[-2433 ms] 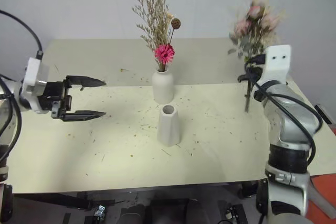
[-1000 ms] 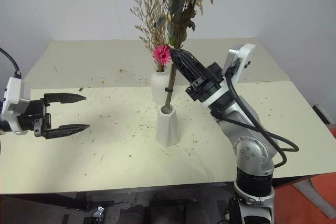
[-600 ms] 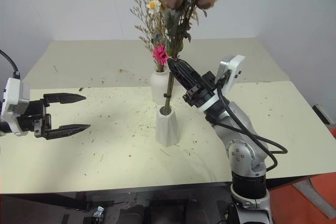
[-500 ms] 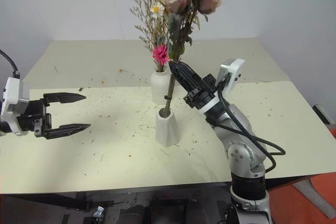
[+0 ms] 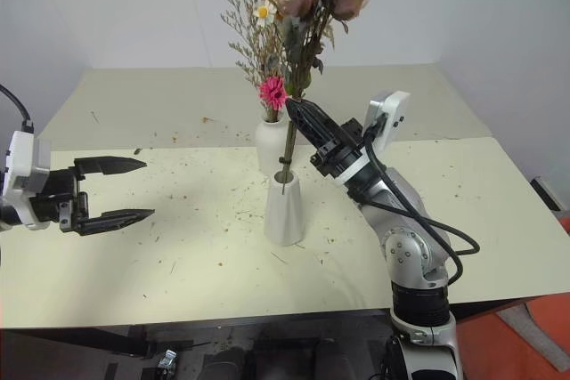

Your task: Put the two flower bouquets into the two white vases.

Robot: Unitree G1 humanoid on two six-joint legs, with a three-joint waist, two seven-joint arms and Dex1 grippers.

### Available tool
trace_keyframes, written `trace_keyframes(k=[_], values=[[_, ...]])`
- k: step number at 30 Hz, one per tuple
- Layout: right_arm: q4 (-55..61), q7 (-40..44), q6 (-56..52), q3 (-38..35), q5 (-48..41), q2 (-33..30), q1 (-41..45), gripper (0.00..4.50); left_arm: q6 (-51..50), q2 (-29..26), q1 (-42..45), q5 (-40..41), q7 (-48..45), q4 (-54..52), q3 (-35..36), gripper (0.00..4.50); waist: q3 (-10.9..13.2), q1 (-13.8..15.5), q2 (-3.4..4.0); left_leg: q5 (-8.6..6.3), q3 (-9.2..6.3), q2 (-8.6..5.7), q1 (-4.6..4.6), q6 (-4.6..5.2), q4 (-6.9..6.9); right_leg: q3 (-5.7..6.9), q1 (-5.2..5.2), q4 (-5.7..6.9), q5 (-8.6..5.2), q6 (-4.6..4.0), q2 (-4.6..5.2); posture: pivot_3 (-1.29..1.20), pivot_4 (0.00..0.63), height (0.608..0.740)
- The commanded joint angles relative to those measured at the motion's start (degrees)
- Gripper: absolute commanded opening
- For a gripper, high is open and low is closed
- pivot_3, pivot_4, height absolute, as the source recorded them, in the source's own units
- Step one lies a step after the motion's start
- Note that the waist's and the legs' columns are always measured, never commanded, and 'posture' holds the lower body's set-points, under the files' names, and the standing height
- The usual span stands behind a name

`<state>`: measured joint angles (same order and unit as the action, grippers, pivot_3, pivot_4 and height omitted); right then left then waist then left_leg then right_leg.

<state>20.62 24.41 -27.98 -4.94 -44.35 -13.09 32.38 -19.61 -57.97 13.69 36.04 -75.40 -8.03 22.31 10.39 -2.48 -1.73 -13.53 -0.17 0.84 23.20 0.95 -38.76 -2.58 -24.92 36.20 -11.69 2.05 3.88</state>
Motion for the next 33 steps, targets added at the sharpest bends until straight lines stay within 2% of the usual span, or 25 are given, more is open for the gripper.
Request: trace_keyframes(k=[1,20,33], values=[[3.0,-0.2,-1.1,-1.2,-1.9,-1.3,1.8,0.19,1.2,0.0,0.8,0.4,0.1,-0.4,0.7,4.50,0.0,0.0,0.00,0.00,0.00,0.01,0.00,0.00,0.00,0.00,0.00,0.00,0.00,0.00,-0.01,0.00,0.150,0.740],[6.1,-3.2,-3.8,-3.0,-7.6,-4.0,3.5,0.19,3.4,0.9,1.8,-0.5,0.0,1.0,-0.8,4.50,0.0,0.0,0.00,0.00,0.00,0.01,0.03,0.00,0.02,-0.01,-0.02,-0.01,-0.01,-0.02,-0.01,0.00,0.150,0.740],[5.4,-0.3,1.4,0.3,-1.2,-1.5,-0.3,0.19,3.7,1.2,1.7,-0.8,-0.1,1.2,-0.4,4.50,0.0,0.0,0.00,0.00,0.00,0.02,0.03,0.00,0.02,-0.01,-0.03,-0.01,-0.01,-0.02,-0.02,0.00,0.150,0.740]])
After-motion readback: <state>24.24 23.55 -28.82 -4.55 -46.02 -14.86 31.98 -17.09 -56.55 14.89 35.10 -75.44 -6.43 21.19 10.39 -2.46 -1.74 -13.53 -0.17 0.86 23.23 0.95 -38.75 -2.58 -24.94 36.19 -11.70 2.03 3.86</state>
